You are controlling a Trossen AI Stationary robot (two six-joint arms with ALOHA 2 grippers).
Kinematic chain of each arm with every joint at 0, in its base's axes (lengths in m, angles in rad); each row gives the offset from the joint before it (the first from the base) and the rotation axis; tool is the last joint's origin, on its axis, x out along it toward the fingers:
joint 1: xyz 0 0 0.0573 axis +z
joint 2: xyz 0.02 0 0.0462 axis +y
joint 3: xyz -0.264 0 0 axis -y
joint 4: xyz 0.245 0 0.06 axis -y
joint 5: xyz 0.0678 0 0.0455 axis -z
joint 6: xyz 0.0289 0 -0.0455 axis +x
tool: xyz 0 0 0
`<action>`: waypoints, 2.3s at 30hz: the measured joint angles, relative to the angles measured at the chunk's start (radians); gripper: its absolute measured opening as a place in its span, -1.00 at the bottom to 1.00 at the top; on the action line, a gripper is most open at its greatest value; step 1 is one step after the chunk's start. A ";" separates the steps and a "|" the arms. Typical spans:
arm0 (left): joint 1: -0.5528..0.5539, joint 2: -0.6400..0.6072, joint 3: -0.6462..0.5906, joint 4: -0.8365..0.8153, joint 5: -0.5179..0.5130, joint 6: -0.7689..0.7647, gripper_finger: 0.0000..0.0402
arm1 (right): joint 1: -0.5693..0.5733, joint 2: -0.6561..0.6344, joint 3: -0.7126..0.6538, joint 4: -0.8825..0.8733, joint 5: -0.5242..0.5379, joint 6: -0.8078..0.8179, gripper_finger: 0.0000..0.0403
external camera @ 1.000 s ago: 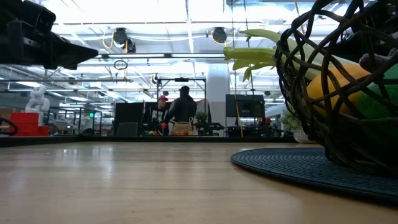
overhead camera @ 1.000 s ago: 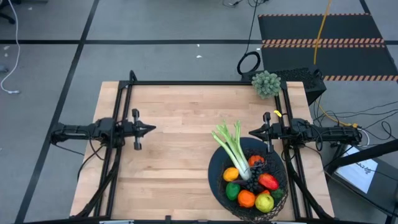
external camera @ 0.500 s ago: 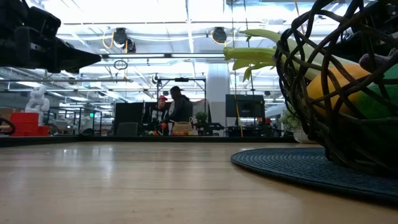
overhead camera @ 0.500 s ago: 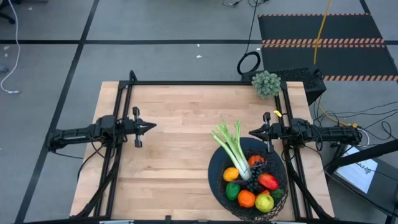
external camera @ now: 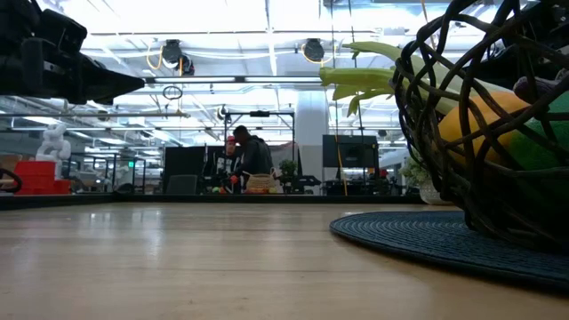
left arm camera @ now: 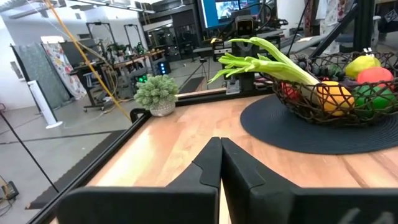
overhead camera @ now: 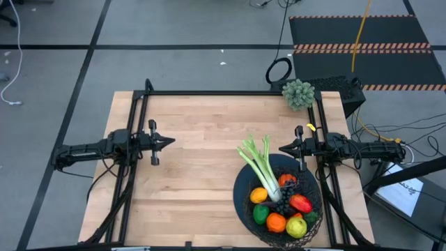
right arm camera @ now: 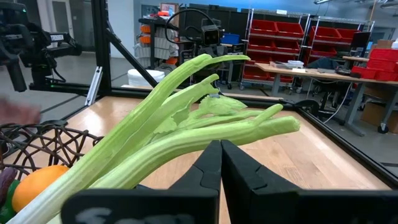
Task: Build produce basket
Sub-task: Return to Home Position
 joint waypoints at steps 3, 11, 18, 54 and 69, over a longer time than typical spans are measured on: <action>0.000 0.000 0.000 0.000 0.000 0.000 -0.92 | 0.000 0.000 0.000 0.000 0.000 0.000 -1.00; 0.000 0.000 0.000 0.000 -0.001 0.000 -0.85 | 0.000 0.000 0.000 0.000 0.000 0.000 -1.00; 0.000 0.000 0.000 0.001 -0.002 0.000 -0.85 | 0.000 0.000 0.000 0.000 0.000 0.000 -1.00; 0.000 0.000 0.000 0.001 -0.002 0.001 -0.85 | 0.000 0.000 0.000 0.000 0.000 0.000 -1.00; 0.000 0.000 0.000 0.001 -0.002 0.001 -0.85 | 0.000 0.000 0.000 0.000 0.000 0.000 -1.00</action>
